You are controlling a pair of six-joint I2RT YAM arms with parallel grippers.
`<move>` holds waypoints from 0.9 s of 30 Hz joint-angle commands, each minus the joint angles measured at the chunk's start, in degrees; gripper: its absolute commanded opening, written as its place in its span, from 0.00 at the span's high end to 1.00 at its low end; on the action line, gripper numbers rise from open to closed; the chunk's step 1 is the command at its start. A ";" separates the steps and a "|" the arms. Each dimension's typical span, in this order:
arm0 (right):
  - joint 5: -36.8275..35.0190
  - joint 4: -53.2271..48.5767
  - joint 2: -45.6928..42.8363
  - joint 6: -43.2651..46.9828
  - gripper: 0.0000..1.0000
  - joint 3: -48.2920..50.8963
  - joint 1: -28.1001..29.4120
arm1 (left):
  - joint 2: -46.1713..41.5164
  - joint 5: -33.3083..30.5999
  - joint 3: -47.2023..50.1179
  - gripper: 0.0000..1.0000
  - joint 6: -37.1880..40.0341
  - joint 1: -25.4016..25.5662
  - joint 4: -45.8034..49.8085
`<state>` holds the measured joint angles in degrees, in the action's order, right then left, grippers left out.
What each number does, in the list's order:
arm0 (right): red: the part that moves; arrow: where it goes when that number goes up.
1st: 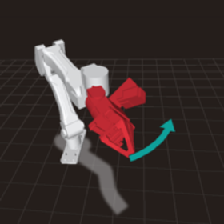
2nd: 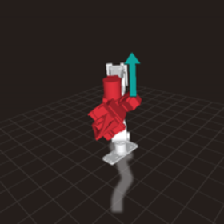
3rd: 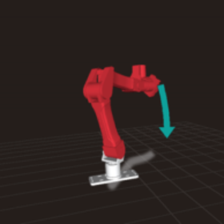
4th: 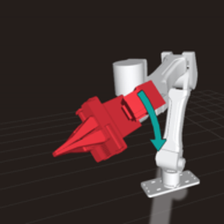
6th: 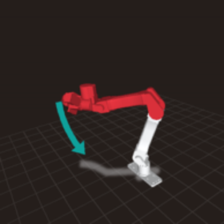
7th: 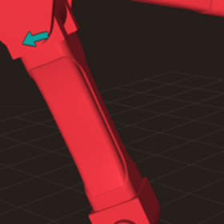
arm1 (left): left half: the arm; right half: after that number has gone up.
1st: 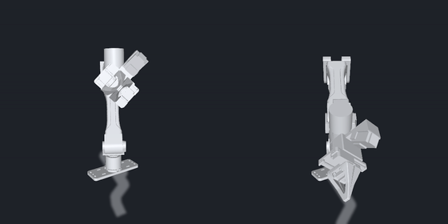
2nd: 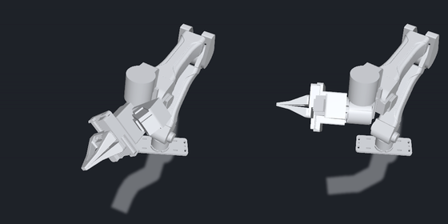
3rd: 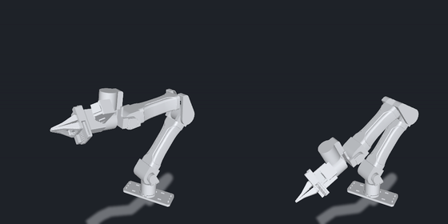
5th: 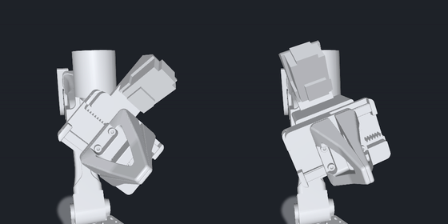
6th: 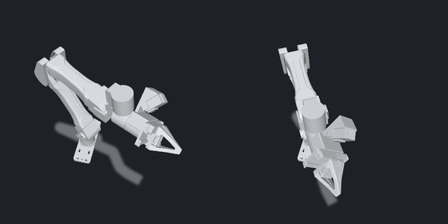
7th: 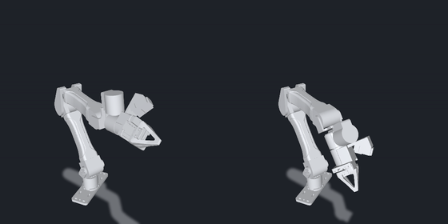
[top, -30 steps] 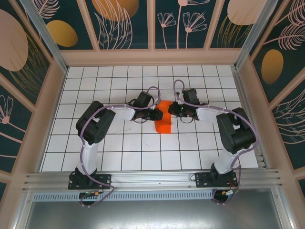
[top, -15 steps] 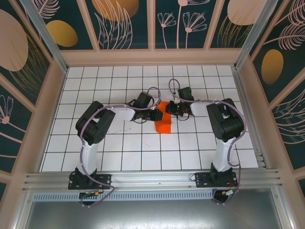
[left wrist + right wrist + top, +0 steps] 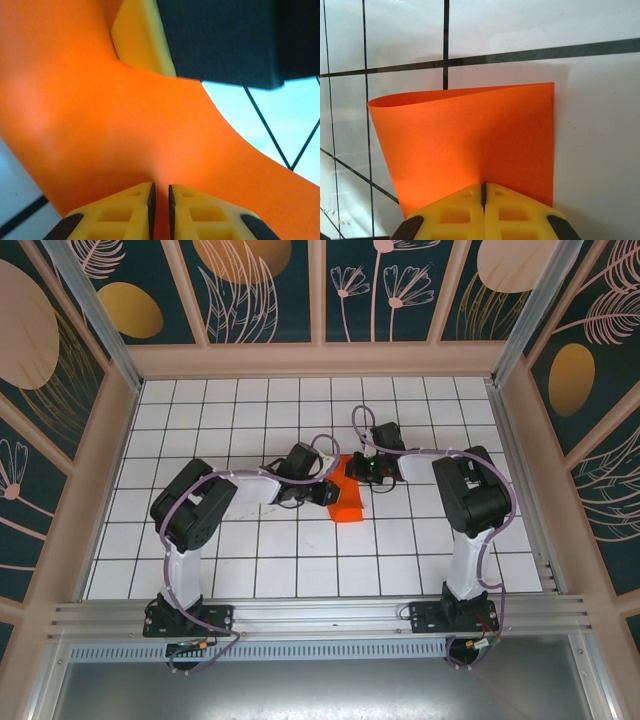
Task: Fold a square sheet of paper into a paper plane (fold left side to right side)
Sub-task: Hold the square sheet of paper at the center of the table, then first fold the square sheet of paper in half at the center of the table.
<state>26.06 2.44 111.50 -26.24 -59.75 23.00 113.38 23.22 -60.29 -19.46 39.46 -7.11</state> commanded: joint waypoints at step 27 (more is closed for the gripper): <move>-3.82 -5.95 2.27 -0.04 1.00 0.06 -0.28 | -6.54 9.04 4.92 0.82 -4.78 -2.42 -0.98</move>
<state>26.68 1.89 111.50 -26.24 -59.81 23.03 104.44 30.26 -53.58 -24.05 36.80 -7.46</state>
